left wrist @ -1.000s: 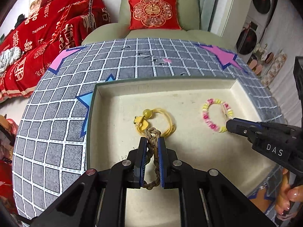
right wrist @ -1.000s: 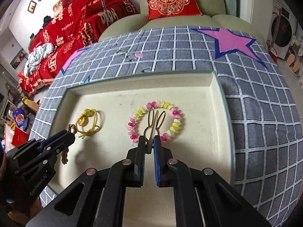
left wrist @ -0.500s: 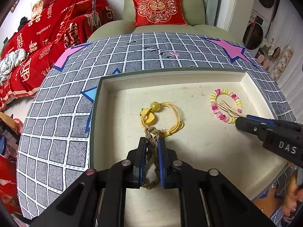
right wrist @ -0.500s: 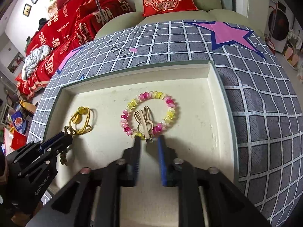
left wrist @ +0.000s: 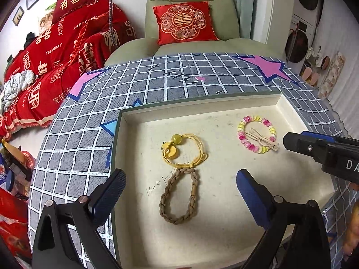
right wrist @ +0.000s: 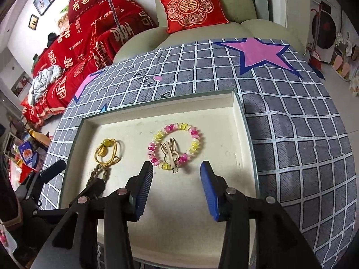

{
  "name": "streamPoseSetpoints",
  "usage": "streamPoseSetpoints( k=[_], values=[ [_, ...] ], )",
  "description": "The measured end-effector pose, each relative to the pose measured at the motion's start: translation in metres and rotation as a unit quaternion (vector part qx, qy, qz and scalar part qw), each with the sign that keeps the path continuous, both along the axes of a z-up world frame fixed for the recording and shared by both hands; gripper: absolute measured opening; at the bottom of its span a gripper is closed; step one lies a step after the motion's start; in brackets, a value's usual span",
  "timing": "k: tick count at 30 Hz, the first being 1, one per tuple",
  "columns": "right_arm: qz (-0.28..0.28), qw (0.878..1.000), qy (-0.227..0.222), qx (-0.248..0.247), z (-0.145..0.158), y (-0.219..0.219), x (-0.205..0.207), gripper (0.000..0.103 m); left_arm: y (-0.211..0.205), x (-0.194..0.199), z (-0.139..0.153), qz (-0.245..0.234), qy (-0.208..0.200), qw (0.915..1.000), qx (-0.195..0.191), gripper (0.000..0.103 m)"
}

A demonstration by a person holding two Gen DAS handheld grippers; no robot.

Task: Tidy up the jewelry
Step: 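Place the braided bracelet in the tray while the right tool drops a gold hair clip there, then move the left tool to the black beaded hair clip and grasp it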

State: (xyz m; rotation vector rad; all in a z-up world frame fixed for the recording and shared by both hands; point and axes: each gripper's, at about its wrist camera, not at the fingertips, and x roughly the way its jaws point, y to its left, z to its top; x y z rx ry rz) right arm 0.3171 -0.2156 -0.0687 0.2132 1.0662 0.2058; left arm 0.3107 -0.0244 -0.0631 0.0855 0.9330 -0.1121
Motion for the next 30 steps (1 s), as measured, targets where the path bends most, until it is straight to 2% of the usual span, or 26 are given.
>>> streamPoseSetpoints(
  k=[3,5,7,9,11,12,13,17,20,30],
  values=[
    [0.001,1.000,-0.002,0.003,0.005,0.001,-0.005,0.064,0.002,-0.007,0.006,0.000,-0.008,1.0000,0.003,0.103],
    [0.004,1.000,-0.006,0.007,0.008,0.001,-0.009,0.071,0.002,-0.013,0.010,0.000,-0.015,0.9999,0.004,0.103],
    [0.004,1.000,-0.011,0.012,0.012,0.001,-0.016,0.083,0.005,-0.020,0.015,-0.001,-0.016,0.9999,-0.002,0.103],
    [0.001,1.000,-0.018,0.020,0.017,0.000,-0.023,0.083,0.008,-0.028,0.020,-0.003,-0.014,0.9999,-0.009,0.103],
    [-0.002,0.999,-0.018,0.033,0.021,-0.002,-0.031,0.090,0.012,-0.037,0.024,-0.003,-0.011,0.9999,-0.011,0.103],
    [-0.002,0.999,-0.018,0.041,0.023,-0.004,-0.035,0.100,0.014,-0.044,0.027,-0.003,-0.010,0.9999,-0.012,0.103],
    [-0.001,0.999,-0.020,0.047,0.025,-0.005,-0.039,0.103,0.015,-0.048,0.028,-0.002,-0.009,0.9999,-0.013,0.103],
    [0.001,0.998,-0.038,0.051,0.038,-0.008,-0.059,0.103,0.024,-0.074,0.035,0.004,-0.015,0.9996,-0.025,0.103],
    [0.010,0.998,-0.031,0.054,0.044,-0.008,-0.075,0.103,0.029,-0.095,0.037,0.003,-0.018,0.9996,-0.022,0.103],
    [0.021,0.999,-0.031,0.033,0.052,-0.014,-0.149,0.103,0.046,-0.168,0.021,0.017,0.019,0.9994,-0.025,0.103]
  ],
)
